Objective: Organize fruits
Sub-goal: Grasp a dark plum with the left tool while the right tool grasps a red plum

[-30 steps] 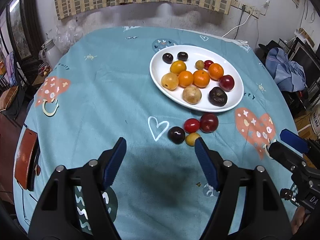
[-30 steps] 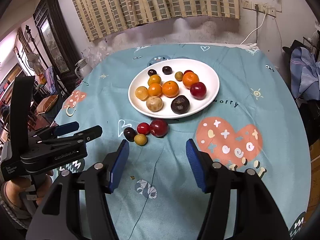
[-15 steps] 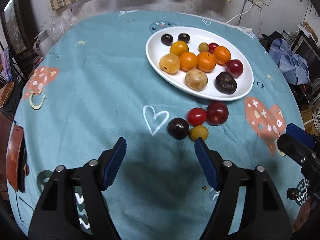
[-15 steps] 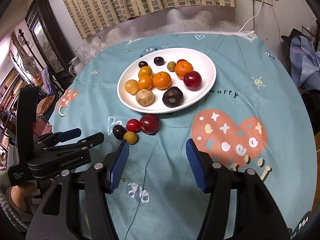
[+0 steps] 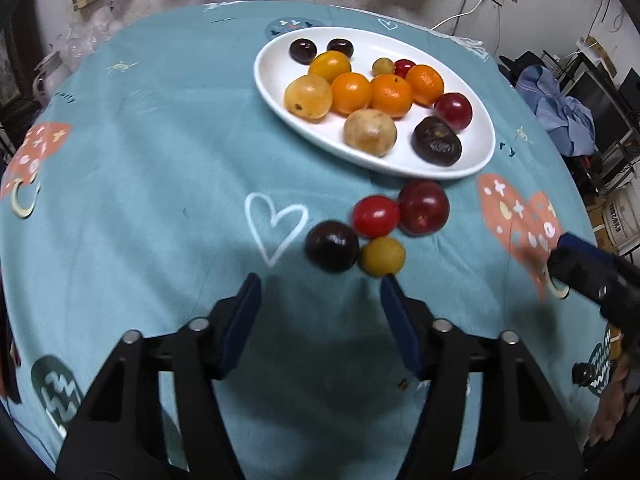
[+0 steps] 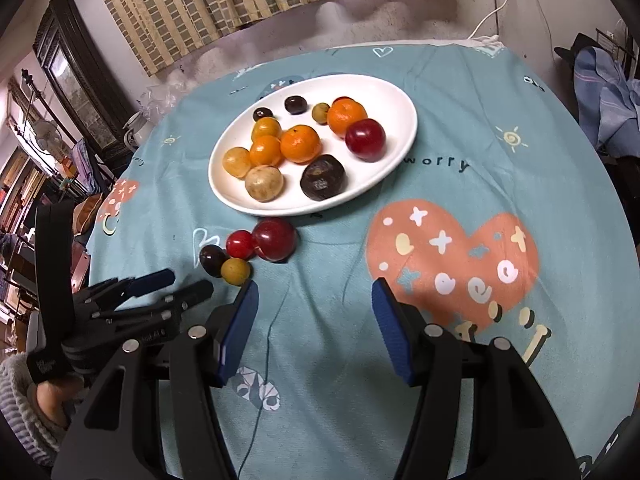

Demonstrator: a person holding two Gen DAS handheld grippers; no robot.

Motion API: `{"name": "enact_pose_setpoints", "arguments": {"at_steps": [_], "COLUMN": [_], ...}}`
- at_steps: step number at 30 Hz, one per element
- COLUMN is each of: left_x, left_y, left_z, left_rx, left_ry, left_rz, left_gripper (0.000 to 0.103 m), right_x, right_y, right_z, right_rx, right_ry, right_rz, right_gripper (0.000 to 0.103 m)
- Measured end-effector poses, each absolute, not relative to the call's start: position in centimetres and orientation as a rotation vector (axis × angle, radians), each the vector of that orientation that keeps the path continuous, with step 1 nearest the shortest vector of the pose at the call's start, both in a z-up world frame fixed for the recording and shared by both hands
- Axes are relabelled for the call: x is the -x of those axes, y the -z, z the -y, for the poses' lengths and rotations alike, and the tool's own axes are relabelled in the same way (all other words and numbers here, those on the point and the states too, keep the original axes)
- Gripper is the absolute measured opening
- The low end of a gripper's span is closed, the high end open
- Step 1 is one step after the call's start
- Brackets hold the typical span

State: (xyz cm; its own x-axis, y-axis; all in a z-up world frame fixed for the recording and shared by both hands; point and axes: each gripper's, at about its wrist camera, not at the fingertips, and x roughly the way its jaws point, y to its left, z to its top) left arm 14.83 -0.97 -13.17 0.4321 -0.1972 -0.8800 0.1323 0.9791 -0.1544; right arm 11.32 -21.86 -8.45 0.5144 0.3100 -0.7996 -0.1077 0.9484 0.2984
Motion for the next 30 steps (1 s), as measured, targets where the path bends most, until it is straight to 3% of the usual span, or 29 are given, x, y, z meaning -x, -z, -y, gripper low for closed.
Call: {"name": "enact_pose_setpoints", "arguments": {"at_steps": [2,8,12,27,29,30], "left_x": [-15.6,-17.4,-17.7,-14.5,-14.6,-14.6], "left_y": [13.3,13.6,13.7,13.9,14.0,14.0], "left_z": [0.9,1.2,1.0,-1.0,-1.1,-1.1], "left_rx": [0.081,0.073,0.103,0.132,0.135,0.136], "left_ry": [0.215,0.237,0.288,0.287,0.290,0.291], "left_rz": [-1.110,-1.097,-1.104,-1.105,-1.104,-1.106], "left_gripper": [0.049,0.047,0.032,0.031,0.031,0.031], "right_x": [-11.3,-11.4,-12.1,-18.2,-18.5,-18.6], "right_y": [8.6,8.8,8.8,13.0,13.3,13.5], "right_z": [22.0,22.3,21.4,17.0,17.1,17.0], "right_rx": [-0.224,-0.224,-0.211,-0.202,-0.220,-0.229], "right_ry": [-0.248,-0.234,-0.272,-0.353,-0.377,-0.386], "right_rz": [-1.004,-1.004,-1.001,-1.086,-1.094,-1.095], "right_gripper": [0.059,0.059,0.059,0.059,0.044,0.043]}}
